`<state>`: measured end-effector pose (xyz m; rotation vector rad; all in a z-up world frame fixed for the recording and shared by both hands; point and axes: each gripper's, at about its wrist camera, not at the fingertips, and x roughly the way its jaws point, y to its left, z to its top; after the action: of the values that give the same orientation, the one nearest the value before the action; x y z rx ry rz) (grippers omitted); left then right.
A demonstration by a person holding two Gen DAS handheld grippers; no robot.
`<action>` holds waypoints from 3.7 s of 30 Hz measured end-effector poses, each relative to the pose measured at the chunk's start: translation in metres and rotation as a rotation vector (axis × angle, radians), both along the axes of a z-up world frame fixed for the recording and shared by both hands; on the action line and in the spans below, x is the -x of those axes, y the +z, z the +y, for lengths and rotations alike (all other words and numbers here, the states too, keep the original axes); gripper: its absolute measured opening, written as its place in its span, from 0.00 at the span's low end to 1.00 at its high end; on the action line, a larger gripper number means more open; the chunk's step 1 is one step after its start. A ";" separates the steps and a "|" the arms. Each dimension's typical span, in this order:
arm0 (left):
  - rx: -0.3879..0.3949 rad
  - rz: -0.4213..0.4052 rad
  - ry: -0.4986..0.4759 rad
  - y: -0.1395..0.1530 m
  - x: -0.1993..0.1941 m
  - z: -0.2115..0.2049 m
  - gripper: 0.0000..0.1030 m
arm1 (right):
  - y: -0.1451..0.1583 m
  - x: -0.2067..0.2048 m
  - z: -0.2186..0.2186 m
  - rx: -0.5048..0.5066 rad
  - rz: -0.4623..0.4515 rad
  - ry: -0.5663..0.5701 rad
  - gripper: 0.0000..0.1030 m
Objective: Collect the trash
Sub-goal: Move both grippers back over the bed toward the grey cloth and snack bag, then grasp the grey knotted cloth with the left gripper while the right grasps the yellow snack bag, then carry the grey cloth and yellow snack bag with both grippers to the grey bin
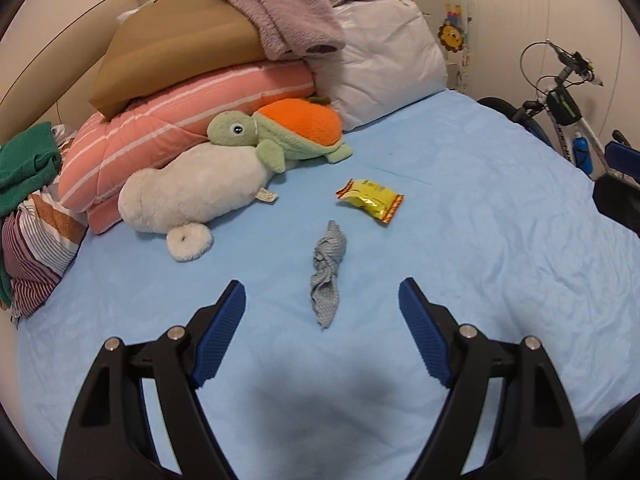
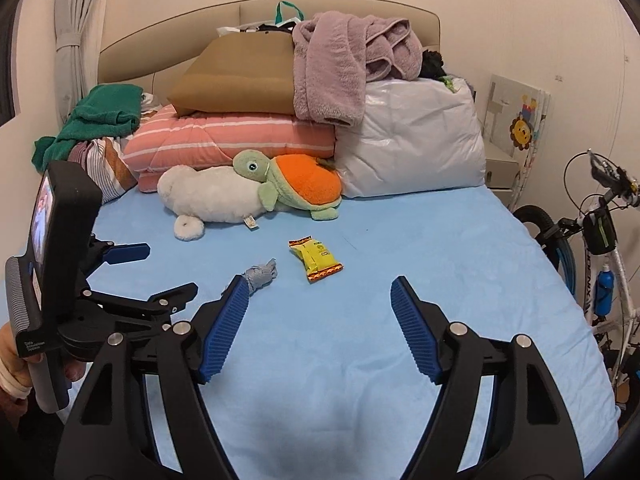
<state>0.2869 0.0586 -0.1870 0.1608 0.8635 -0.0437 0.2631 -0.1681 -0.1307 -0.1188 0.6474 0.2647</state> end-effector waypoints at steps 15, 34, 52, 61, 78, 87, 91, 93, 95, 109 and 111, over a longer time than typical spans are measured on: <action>-0.007 0.126 0.028 -0.090 -0.073 0.010 0.77 | -0.121 -0.162 0.034 0.055 0.143 0.057 0.72; 0.071 0.208 0.011 -0.121 -0.096 0.018 0.18 | -0.196 -0.220 0.059 0.103 0.290 0.156 0.49; 0.091 0.166 0.004 -0.094 -0.094 0.021 0.06 | -0.160 -0.158 0.037 0.055 0.254 0.160 0.46; 0.066 0.103 -0.048 -0.070 -0.076 0.001 0.06 | -0.127 -0.111 0.016 0.053 0.232 0.131 0.46; 0.076 -0.038 -0.247 0.017 0.034 -0.055 0.06 | -0.018 0.046 -0.041 0.028 0.115 0.019 0.46; 0.072 -0.071 -0.409 0.059 0.125 -0.101 0.06 | 0.038 0.164 -0.088 0.008 0.038 -0.094 0.46; 0.050 -0.076 -0.488 0.073 0.164 -0.124 0.06 | 0.058 0.221 -0.111 -0.002 0.003 -0.165 0.46; 0.033 -0.080 -0.527 0.079 0.182 -0.137 0.06 | 0.066 0.249 -0.122 -0.001 -0.014 -0.202 0.46; 0.026 -0.089 -0.574 0.088 0.202 -0.151 0.06 | 0.074 0.280 -0.134 0.002 -0.036 -0.246 0.46; 0.064 -0.186 -0.950 0.175 0.322 -0.295 0.06 | 0.129 0.518 -0.245 0.013 -0.169 -0.741 0.46; 0.072 -0.204 -1.011 0.188 0.340 -0.321 0.06 | 0.135 0.547 -0.261 0.021 -0.191 -0.820 0.46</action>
<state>-0.0531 -0.2627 0.0009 0.5128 0.5041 -0.9852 -0.2835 -0.4292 0.0048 0.1050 0.4634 -0.5389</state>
